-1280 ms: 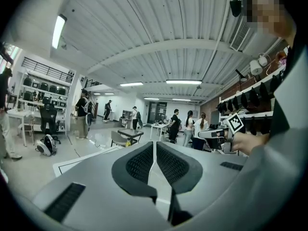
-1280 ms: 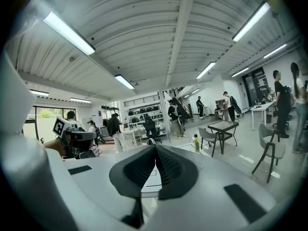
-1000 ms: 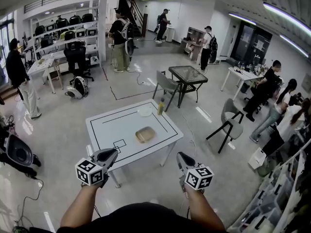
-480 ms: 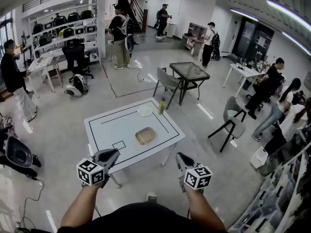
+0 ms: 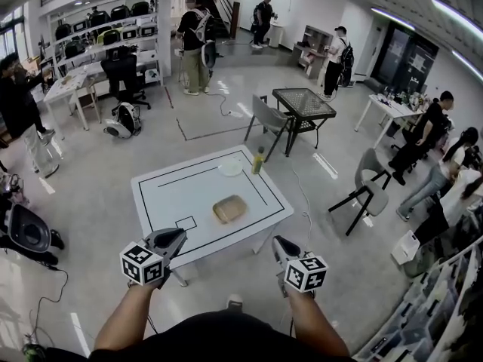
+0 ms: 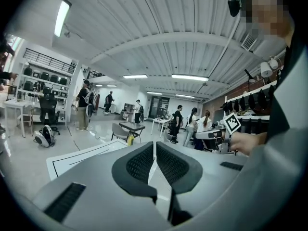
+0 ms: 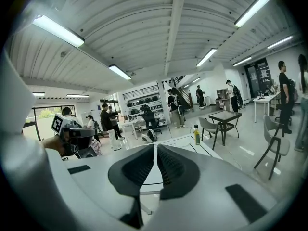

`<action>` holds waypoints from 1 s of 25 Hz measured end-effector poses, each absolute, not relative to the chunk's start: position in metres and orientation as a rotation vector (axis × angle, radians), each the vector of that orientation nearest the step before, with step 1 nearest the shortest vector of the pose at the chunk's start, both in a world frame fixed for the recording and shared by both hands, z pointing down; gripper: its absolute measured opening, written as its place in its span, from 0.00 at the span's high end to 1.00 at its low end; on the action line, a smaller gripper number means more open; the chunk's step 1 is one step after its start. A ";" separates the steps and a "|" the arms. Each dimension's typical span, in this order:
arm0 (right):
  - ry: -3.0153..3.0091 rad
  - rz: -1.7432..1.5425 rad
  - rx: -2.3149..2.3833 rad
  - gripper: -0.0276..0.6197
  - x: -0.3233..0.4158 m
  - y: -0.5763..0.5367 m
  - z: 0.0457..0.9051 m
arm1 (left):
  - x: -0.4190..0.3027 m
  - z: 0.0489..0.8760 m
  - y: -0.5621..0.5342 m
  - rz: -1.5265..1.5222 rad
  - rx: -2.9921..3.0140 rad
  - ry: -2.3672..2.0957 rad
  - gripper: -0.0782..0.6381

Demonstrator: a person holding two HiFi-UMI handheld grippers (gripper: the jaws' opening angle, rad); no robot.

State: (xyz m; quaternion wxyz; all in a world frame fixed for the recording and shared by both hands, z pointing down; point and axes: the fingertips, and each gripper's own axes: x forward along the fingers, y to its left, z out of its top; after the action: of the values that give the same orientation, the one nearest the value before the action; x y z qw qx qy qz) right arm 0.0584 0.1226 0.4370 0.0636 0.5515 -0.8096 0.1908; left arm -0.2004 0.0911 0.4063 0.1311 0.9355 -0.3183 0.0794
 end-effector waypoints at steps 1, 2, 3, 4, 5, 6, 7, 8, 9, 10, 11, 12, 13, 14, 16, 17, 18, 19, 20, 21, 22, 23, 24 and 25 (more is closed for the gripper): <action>-2.442 0.582 1.658 0.90 0.060 0.118 0.439 | -0.200 0.407 0.087 0.232 2.711 -0.929 0.84; -2.440 0.586 1.651 0.90 0.061 0.113 0.440 | -0.199 0.408 0.083 0.232 2.706 -0.934 0.84; -2.438 0.588 1.645 0.90 0.062 0.108 0.442 | -0.198 0.409 0.079 0.232 2.701 -0.939 0.84; -2.438 0.589 1.639 0.90 0.064 0.104 0.443 | -0.197 0.410 0.075 0.230 2.696 -0.944 0.84; -2.438 0.589 1.634 0.90 0.065 0.099 0.444 | -0.196 0.410 0.071 0.227 2.693 -0.949 0.84; -2.438 0.590 1.629 0.90 0.067 0.094 0.446 | -0.195 0.411 0.067 0.223 2.690 -0.953 0.84; -2.439 0.592 1.624 0.90 0.069 0.089 0.447 | -0.193 0.412 0.063 0.222 2.689 -0.955 0.84; -2.439 0.594 1.620 0.90 0.071 0.084 0.448 | -0.190 0.413 0.059 0.223 2.688 -0.956 0.84; -2.438 0.596 1.617 0.90 0.074 0.079 0.450 | -0.187 0.414 0.055 0.226 2.686 -0.955 0.84; -2.436 0.600 1.616 0.90 0.077 0.075 0.452 | -0.185 0.416 0.051 0.230 2.683 -0.954 0.84; -2.435 0.605 1.615 0.90 0.079 0.070 0.453 | -0.182 0.418 0.047 0.235 2.680 -0.953 0.84; -2.435 0.609 1.613 0.90 0.082 0.066 0.455 | -0.179 0.420 0.043 0.239 2.677 -0.952 0.84; -2.435 0.612 1.610 0.90 0.084 0.062 0.456 | -0.176 0.421 0.039 0.244 2.675 -0.951 0.84; -2.434 0.611 1.606 0.90 0.087 0.059 0.456 | -0.174 0.422 0.036 0.247 2.674 -0.951 0.84; -2.432 0.609 1.601 0.90 0.092 0.052 0.457 | -0.169 0.422 0.029 0.246 2.670 -0.954 0.84; -2.431 0.610 1.600 0.90 0.094 0.048 0.458 | -0.167 0.422 0.026 0.245 2.668 -0.955 0.84; -2.431 0.614 1.600 0.90 0.096 0.045 0.460 | -0.165 0.423 0.022 0.245 2.667 -0.954 0.84; -2.430 0.617 1.599 0.90 0.098 0.041 0.462 | -0.163 0.425 0.019 0.249 2.666 -0.951 0.84; -2.429 0.621 1.596 0.90 0.099 0.038 0.465 | -0.160 0.427 0.016 0.255 2.666 -0.947 0.84; -2.426 0.623 1.590 0.90 0.100 0.036 0.467 | -0.158 0.429 0.014 0.260 2.665 -0.944 0.84; -2.421 0.623 1.583 0.90 0.100 0.034 0.469 | -0.157 0.430 0.012 0.263 2.662 -0.943 0.84; -2.416 0.622 1.576 0.90 0.100 0.032 0.470 | -0.156 0.431 0.010 0.265 2.656 -0.945 0.84; -2.413 0.619 1.569 0.90 0.099 0.031 0.471 | -0.156 0.432 0.008 0.266 2.651 -0.947 0.84; -2.410 0.615 1.563 0.90 0.099 0.028 0.472 | -0.157 0.433 0.005 0.264 2.645 -0.950 0.84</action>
State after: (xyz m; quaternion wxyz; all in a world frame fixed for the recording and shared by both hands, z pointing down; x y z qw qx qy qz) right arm 0.0990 0.0282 0.4719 0.1017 0.5293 -0.8161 0.2083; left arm -0.1570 0.0048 0.4327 0.1585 0.9252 -0.3323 0.0923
